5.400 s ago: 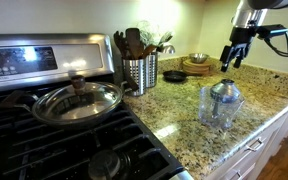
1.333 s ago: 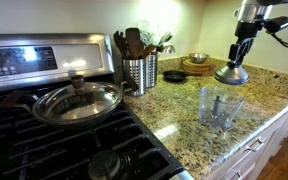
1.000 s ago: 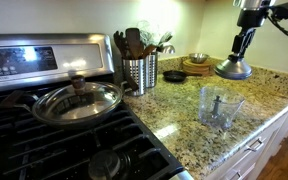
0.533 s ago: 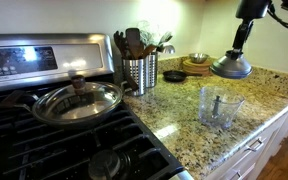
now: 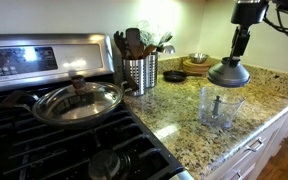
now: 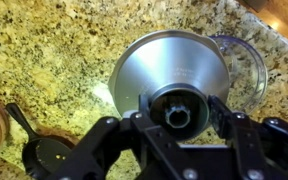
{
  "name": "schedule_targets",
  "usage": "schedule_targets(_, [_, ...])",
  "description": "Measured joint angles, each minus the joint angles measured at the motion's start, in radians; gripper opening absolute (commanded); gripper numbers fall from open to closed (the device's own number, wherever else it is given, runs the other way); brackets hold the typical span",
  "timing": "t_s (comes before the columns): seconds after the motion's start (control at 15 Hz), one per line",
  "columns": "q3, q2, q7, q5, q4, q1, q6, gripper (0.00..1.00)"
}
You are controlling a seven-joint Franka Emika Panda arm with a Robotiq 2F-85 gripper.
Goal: Put the slicer in the container then put the grey cover on top of the container
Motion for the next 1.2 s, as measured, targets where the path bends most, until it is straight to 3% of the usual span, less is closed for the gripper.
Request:
schedule_targets(0.6, [0.0, -0.024, -0.09, 0.072, -0.05, 0.035, -0.002, 0.35])
schedule_targets(1.2, [0.021, -0.068, -0.091, 0.108, -0.11, 0.081, 0.003, 0.35])
